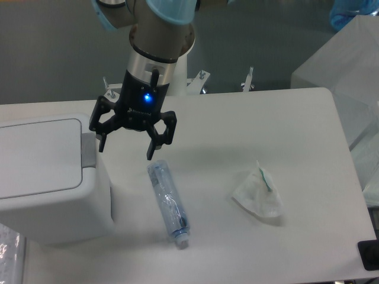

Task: Open the trash can
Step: 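Move the gripper toward the white trash can's lid edge, then push the trash can lid with the gripper finger to flip it open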

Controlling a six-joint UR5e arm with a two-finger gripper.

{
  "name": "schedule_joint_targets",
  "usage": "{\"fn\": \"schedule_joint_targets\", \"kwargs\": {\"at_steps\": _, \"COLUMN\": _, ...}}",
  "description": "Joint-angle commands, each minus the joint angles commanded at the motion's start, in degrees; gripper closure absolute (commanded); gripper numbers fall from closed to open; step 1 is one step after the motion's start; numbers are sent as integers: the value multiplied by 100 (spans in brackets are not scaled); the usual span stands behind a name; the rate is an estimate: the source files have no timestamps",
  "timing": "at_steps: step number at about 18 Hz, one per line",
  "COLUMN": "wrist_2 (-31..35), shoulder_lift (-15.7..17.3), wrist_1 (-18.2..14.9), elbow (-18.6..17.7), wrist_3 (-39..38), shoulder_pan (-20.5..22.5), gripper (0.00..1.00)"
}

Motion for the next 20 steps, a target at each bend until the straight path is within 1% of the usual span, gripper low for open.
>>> {"fn": "schedule_joint_targets", "kwargs": {"at_steps": 2, "wrist_2": 0, "shoulder_lift": 0, "wrist_1": 17, "elbow": -27, "wrist_3": 0, "shoulder_pan": -44, "gripper": 0}}
{"fn": "schedule_joint_targets", "kwargs": {"at_steps": 8, "wrist_2": 9, "shoulder_lift": 0, "wrist_1": 281, "elbow": -176, "wrist_3": -35, "shoulder_pan": -88, "gripper": 0}}
{"fn": "schedule_joint_targets", "kwargs": {"at_steps": 20, "wrist_2": 9, "shoulder_lift": -35, "wrist_1": 290, "elbow": -211, "wrist_3": -35, "shoulder_pan": -114, "gripper": 0}}
